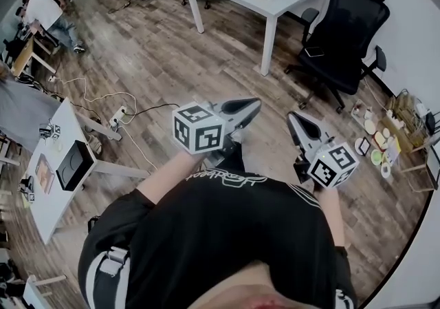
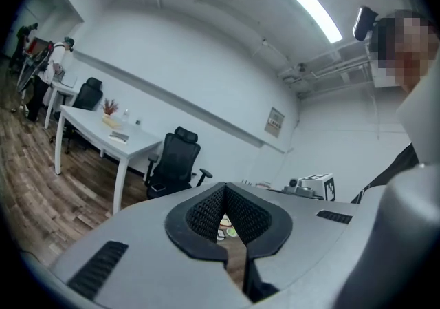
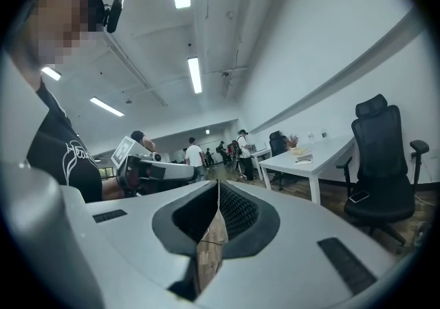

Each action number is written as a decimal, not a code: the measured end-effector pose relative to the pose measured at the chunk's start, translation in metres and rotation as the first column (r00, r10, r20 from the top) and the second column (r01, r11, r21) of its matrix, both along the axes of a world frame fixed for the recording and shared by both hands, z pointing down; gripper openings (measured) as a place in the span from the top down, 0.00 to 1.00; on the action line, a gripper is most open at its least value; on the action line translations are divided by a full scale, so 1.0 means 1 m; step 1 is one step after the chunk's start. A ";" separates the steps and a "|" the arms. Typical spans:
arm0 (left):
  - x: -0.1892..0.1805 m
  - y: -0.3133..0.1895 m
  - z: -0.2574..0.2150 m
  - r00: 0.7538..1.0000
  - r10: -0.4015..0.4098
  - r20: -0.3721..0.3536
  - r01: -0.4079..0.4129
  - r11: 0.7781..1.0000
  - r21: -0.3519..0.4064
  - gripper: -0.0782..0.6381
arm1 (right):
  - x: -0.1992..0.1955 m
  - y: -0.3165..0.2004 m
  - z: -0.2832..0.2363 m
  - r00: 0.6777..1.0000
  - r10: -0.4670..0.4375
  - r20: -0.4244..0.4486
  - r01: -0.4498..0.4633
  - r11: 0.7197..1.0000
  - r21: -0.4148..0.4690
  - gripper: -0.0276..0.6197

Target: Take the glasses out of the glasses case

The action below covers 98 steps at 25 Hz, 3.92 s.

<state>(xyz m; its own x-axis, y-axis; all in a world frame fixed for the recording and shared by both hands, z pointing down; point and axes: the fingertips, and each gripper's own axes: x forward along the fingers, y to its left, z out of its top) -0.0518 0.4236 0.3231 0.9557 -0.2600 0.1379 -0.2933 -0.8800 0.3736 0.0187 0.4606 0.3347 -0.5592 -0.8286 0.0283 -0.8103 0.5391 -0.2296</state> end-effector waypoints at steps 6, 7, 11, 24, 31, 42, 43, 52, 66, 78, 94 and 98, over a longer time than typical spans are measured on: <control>0.014 -0.038 0.014 1.000 0.019 0.002 -0.019 1.000 0.001 0.88 | 0.011 -0.041 0.018 1.000 0.015 -0.004 -0.015 0.999 -0.032 0.94; 0.016 -0.047 0.016 1.000 0.020 0.000 -0.020 1.000 -0.004 0.88 | 0.013 -0.051 0.021 1.000 0.019 -0.001 -0.019 0.999 -0.039 0.94; 0.020 -0.094 0.023 1.000 0.011 -0.011 -0.011 0.999 -0.033 0.88 | 0.023 -0.099 0.029 1.000 0.025 0.006 -0.025 0.998 -0.063 0.94; 0.035 -0.323 0.038 1.000 -0.001 0.014 0.003 0.993 -0.121 0.88 | 0.043 -0.325 0.049 0.998 0.036 0.051 -0.027 0.987 -0.156 0.94; 0.027 -0.442 0.041 1.000 -0.016 0.010 0.017 0.989 -0.147 0.88 | 0.041 -0.439 0.045 1.000 0.028 0.006 -0.027 0.983 -0.183 0.94; 0.021 -0.523 0.033 1.000 0.022 0.015 -0.021 0.996 -0.084 0.88 | 0.031 -0.516 0.030 0.999 0.023 -0.029 -0.027 0.987 -0.158 0.94; 0.021 -0.524 0.032 1.000 0.025 0.009 -0.025 0.996 -0.085 0.88 | 0.032 -0.518 0.030 0.999 0.026 -0.037 -0.031 0.987 -0.158 0.94; 0.024 -0.535 0.023 1.000 0.015 -0.022 -0.016 0.998 -0.069 0.88 | 0.033 -0.539 0.027 0.999 -0.012 -0.044 0.006 0.991 -0.133 0.94; 0.060 -0.605 0.015 1.000 -0.017 -0.024 0.015 0.997 -0.078 0.88 | 0.069 -0.621 0.025 0.998 -0.057 0.008 0.058 0.990 -0.127 0.94; 0.121 -0.707 0.042 0.998 -0.054 -0.013 0.052 0.986 -0.159 0.88 | 0.128 -0.733 0.042 0.996 -0.092 -0.007 0.089 0.977 -0.196 0.94; 0.170 -0.816 0.096 0.992 -0.099 0.076 0.115 0.961 -0.252 0.88 | 0.163 -0.850 0.092 0.979 -0.204 -0.002 0.193 0.933 -0.303 0.94; 0.172 -0.833 0.109 0.988 -0.117 0.103 0.141 0.953 -0.268 0.88 | 0.166 -0.873 0.109 0.970 -0.235 -0.057 0.204 0.921 -0.331 0.94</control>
<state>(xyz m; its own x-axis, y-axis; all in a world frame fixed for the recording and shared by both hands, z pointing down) 0.1206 -0.4097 0.4318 0.8980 -0.3214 0.3005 -0.4390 -0.6996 0.5637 0.1842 -0.4127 0.4440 -0.7076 -0.6233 0.3328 -0.7065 0.6162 -0.3481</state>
